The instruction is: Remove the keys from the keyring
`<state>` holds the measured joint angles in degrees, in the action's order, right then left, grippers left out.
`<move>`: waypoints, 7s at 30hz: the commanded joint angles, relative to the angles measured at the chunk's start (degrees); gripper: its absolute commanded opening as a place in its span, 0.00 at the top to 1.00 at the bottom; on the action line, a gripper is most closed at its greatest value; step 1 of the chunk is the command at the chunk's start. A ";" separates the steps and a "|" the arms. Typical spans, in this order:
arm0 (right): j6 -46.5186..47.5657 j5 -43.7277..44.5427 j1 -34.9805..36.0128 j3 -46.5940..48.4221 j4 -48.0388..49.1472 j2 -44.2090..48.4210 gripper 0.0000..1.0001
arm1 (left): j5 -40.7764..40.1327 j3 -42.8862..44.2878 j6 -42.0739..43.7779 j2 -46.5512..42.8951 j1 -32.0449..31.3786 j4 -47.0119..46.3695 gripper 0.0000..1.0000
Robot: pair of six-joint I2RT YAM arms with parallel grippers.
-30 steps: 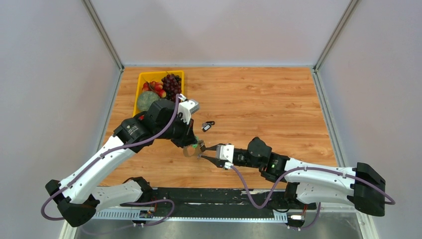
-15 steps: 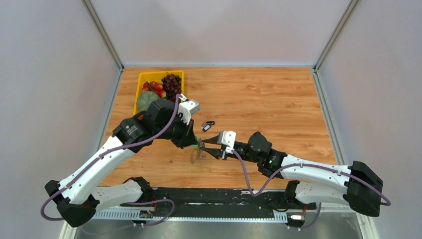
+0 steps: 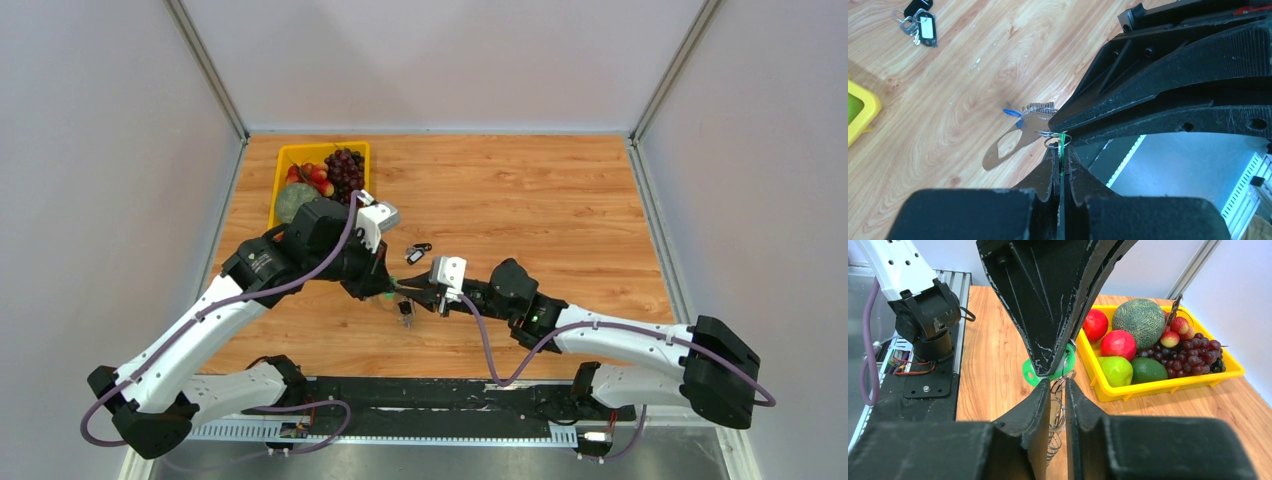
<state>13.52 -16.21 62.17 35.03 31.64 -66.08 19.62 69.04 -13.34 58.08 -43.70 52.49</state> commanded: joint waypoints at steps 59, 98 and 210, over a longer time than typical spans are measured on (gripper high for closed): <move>20.66 -6.20 3.42 -11.77 -1.81 28.85 1.00 | 29.26 -7.76 -12.11 10.59 7.88 -12.33 1.00; 2.91 6.01 3.42 -9.79 8.04 11.79 0.46 | 28.33 1.69 -10.40 9.36 8.11 -2.50 1.00; -5.26 27.41 -16.43 -0.72 -25.53 24.61 1.00 | -19.23 -3.54 -9.20 17.65 16.74 -36.82 0.00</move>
<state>13.85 21.96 54.76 29.61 4.29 -37.67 5.19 67.05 -25.45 81.08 -26.92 10.59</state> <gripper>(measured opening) 0.004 0.999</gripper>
